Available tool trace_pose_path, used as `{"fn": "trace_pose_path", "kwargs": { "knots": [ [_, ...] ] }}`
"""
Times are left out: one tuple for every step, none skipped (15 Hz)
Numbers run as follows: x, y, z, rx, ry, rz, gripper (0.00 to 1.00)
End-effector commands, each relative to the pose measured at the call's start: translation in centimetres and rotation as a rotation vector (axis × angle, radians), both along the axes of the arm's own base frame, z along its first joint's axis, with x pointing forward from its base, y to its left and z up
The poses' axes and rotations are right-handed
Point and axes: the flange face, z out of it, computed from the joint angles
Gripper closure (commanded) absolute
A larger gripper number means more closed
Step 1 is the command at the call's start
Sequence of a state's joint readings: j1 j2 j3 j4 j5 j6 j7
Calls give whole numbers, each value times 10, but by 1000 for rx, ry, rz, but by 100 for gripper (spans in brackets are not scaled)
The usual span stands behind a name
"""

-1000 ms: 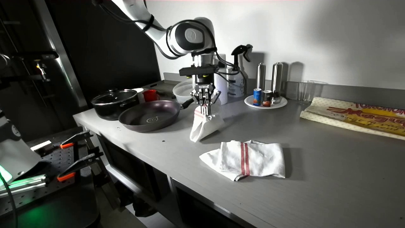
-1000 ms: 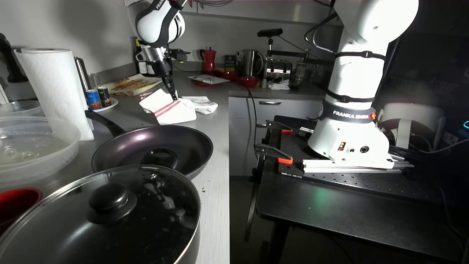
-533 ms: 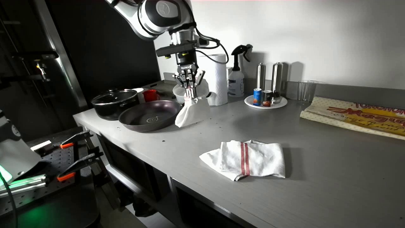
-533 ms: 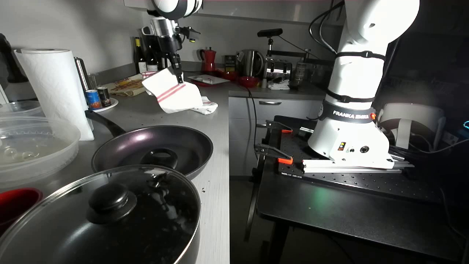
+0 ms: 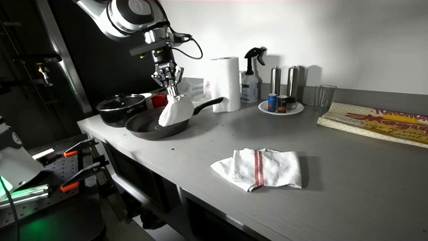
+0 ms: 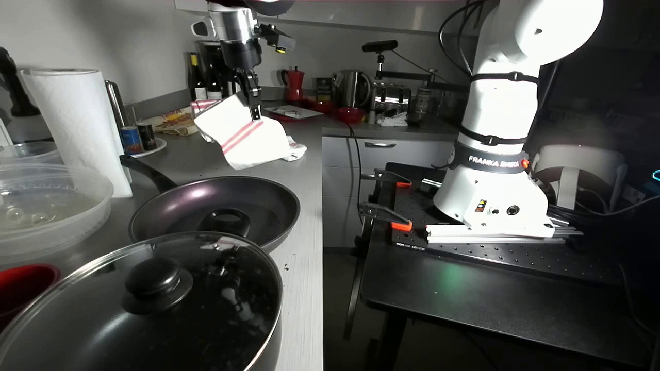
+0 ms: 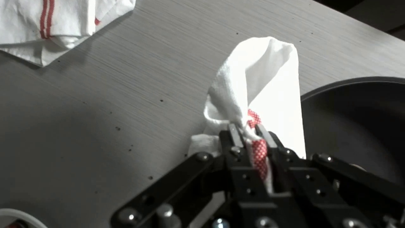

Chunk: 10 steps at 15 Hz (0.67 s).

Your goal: Use the towel to wipe the pan

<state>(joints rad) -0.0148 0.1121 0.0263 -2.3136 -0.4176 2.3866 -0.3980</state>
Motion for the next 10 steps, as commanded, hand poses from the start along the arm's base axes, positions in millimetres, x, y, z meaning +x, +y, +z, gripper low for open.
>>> {"fn": "trace_pose_path", "kwargs": {
  "knots": [
    [-39,55,-1,-36,-35,56,96],
    [-45,72,-4,-49,-37,67,96],
    [-50,87,-8,-62,-36,78,96],
    [-54,101,-14,-71,-37,88,96],
    [-58,113,-18,-80,-38,96,96],
    [-61,123,-23,-85,-37,106,96],
    [-63,132,-27,-92,-40,113,96],
    [-65,139,-32,-97,-39,124,96],
    [-67,145,-35,-104,-40,129,96],
    [-67,149,-40,-108,-37,135,96]
  ]
}}
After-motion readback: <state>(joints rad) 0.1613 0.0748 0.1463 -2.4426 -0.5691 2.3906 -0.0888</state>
